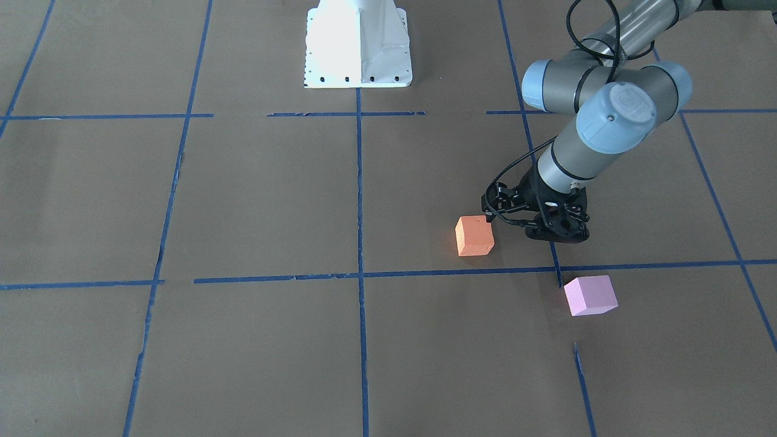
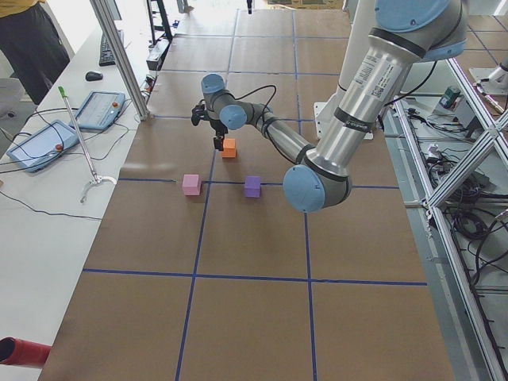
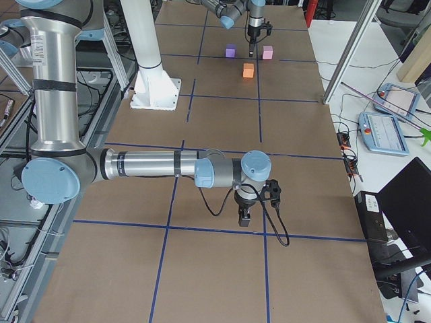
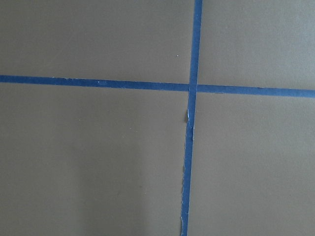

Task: Arrange blocks in a line
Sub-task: 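Move the left gripper over the orange cube and lower it, then close the left gripper on the orange cube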

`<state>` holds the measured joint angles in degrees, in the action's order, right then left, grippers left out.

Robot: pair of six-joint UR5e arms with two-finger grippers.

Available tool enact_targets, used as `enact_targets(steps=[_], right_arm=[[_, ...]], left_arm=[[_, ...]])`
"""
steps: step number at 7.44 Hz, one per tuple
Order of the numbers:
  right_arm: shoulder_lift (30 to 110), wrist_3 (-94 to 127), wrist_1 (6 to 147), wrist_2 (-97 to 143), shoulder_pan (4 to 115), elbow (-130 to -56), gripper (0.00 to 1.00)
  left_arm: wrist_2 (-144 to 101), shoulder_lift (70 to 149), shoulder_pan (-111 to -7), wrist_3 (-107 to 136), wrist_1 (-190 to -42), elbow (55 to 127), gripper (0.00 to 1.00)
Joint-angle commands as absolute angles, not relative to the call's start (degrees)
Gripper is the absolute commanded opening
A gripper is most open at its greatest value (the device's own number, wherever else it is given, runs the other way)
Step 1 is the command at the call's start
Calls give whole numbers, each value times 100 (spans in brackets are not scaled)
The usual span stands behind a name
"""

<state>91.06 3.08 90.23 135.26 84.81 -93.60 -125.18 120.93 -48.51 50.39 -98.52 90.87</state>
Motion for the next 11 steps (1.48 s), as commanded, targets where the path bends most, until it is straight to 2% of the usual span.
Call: enact_targets(steps=[1, 11], right_arm=[[9105, 308, 9026, 13526, 8481, -9360, 100], [9105, 308, 9026, 13526, 8481, -9360, 100]], left_arm=[[-12244, 12243, -4676, 5640, -9844, 8947, 98], [-12120, 12568, -4289, 5941, -10097, 8219, 98]])
